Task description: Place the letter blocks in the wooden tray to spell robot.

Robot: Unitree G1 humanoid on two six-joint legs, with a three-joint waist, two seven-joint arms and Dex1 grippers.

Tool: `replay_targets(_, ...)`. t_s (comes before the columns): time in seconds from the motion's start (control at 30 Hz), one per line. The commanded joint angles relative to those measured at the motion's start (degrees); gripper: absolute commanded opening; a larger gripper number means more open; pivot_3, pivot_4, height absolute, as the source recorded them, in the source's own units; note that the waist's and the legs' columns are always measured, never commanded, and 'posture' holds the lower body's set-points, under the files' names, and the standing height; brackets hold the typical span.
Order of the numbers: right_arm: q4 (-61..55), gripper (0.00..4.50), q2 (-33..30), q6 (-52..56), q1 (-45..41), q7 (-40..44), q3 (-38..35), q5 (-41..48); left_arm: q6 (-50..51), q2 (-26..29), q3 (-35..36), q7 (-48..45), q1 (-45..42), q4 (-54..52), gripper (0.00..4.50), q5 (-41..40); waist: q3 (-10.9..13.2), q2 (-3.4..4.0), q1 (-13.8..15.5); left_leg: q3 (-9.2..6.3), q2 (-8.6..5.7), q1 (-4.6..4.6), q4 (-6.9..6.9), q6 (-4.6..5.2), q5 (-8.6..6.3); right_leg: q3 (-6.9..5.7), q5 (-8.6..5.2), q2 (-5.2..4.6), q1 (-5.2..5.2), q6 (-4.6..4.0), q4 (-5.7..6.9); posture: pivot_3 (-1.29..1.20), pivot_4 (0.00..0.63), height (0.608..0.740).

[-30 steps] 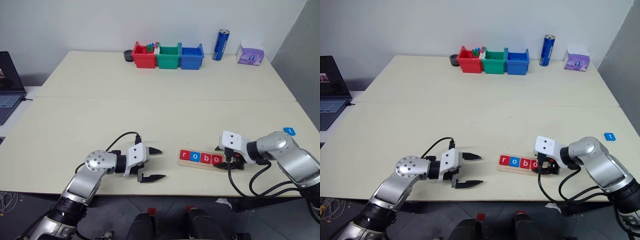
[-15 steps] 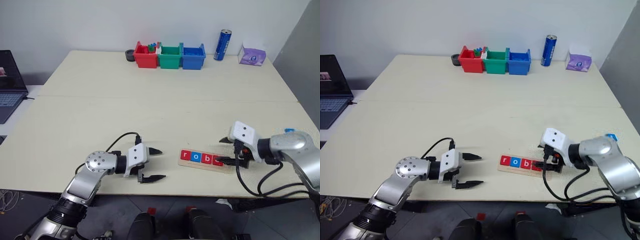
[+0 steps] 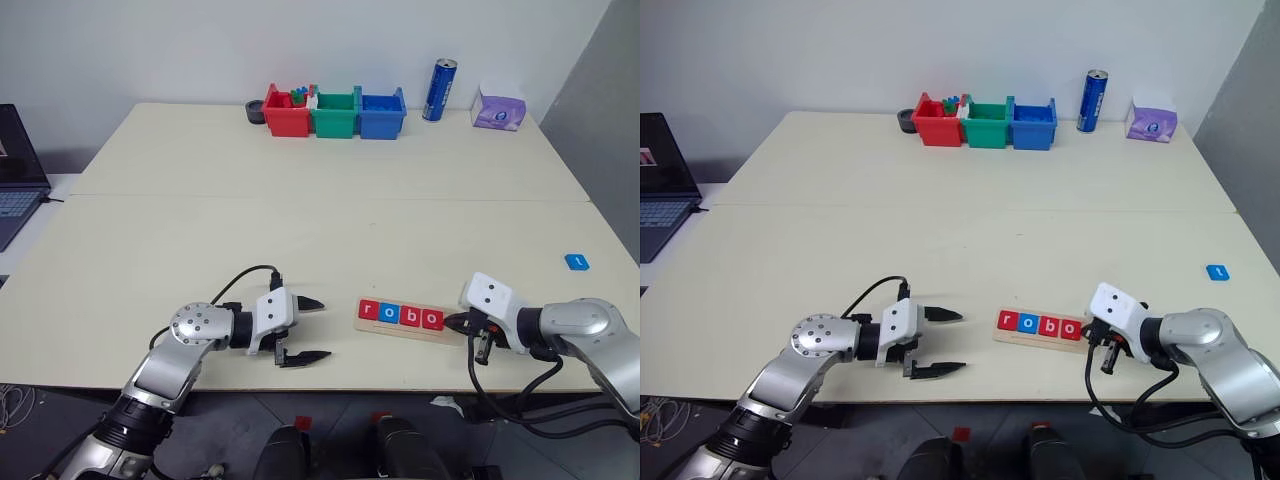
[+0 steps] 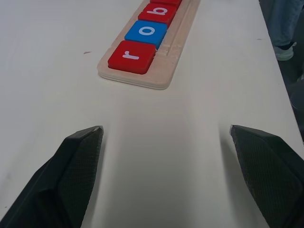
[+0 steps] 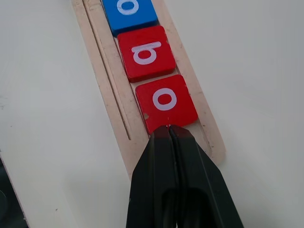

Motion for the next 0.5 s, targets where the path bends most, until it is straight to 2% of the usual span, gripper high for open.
replay_targets(0.03, 0.9, 0.04, -0.9, -2.0, -2.0, 0.2, 1.2, -1.7, -0.7, -0.1, 0.4, 0.1, -0.6, -0.9, 4.50, 0.1, 0.0, 0.00, 0.0, 0.00, 0.00, 0.00, 0.00, 0.00, 0.00, 0.00, 0.00, 0.00, 0.00, 0.00, 0.00, 0.00, 0.150, 0.740)
replay_targets(0.5, 3.9, 0.04, 0.9, -3.2, -7.1, 1.5, 5.2, -2.3, -1.0, -0.1, 0.5, 0.6, -0.2, -1.0, 4.50, 0.4, 0.0, 0.00, 0.0, -0.03, 0.00, 0.00, 0.00, 0.00, 0.00, 0.00, 0.00, 0.00, 0.00, -0.01, 0.00, 0.00, 0.150, 0.740)
